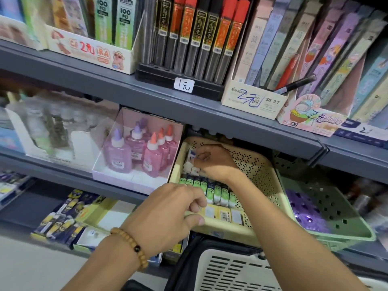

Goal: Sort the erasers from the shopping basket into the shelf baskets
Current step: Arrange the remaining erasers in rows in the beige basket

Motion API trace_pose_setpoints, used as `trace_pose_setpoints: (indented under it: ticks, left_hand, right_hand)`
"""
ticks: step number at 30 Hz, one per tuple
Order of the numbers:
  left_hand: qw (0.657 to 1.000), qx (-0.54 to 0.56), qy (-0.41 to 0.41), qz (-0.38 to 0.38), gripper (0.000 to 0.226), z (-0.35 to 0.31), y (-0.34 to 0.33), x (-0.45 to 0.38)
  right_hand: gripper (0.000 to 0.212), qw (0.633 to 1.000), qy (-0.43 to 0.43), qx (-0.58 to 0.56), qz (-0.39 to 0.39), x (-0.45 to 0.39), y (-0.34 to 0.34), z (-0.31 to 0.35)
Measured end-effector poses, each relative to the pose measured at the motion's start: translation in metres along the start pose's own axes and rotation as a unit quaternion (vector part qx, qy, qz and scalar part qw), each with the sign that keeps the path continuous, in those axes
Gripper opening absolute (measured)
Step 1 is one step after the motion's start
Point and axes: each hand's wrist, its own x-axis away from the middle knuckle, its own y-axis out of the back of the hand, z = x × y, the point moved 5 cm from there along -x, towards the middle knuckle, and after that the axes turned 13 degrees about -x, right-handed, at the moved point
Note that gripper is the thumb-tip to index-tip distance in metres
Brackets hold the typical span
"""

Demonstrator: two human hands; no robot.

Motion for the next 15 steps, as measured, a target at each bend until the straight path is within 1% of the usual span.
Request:
trace_pose_setpoints:
  ticks: [3, 4, 6, 8, 11, 15]
  left_hand:
    - [0.999, -0.003, 0.015, -0.041, 0.018, -0.01, 0.002, 0.007]
    - [0.998, 0.006, 0.02, -0.06, 0.018, -0.016, 0.003, 0.011]
    - [0.993, 0.054, 0.032, -0.098, 0.018, -0.03, 0.004, 0.022]
    - [0.984, 0.124, 0.048, -0.119, 0.014, -0.047, 0.001, 0.037]
    - [0.969, 0.211, 0.081, -0.096, 0.014, -0.073, -0.02, 0.063]
    - [0.97, 0.217, 0.108, 0.001, 0.014, -0.104, -0.071, 0.093]
  right_hand:
    - [0.007, 0.995, 0.02, -0.074, -0.065, 0.031, 0.02, 0.007]
    - [0.004, 0.992, 0.037, -0.092, -0.081, 0.048, 0.027, 0.012]
    - [0.017, 0.985, 0.074, -0.117, -0.101, 0.087, 0.039, 0.021]
    - [0.022, 0.978, 0.093, -0.15, -0.113, 0.13, 0.053, 0.025]
    - [0.02, 0.97, 0.094, -0.18, -0.132, 0.192, 0.073, 0.015]
    - [0.017, 0.974, 0.04, -0.181, -0.129, 0.256, 0.085, -0.041]
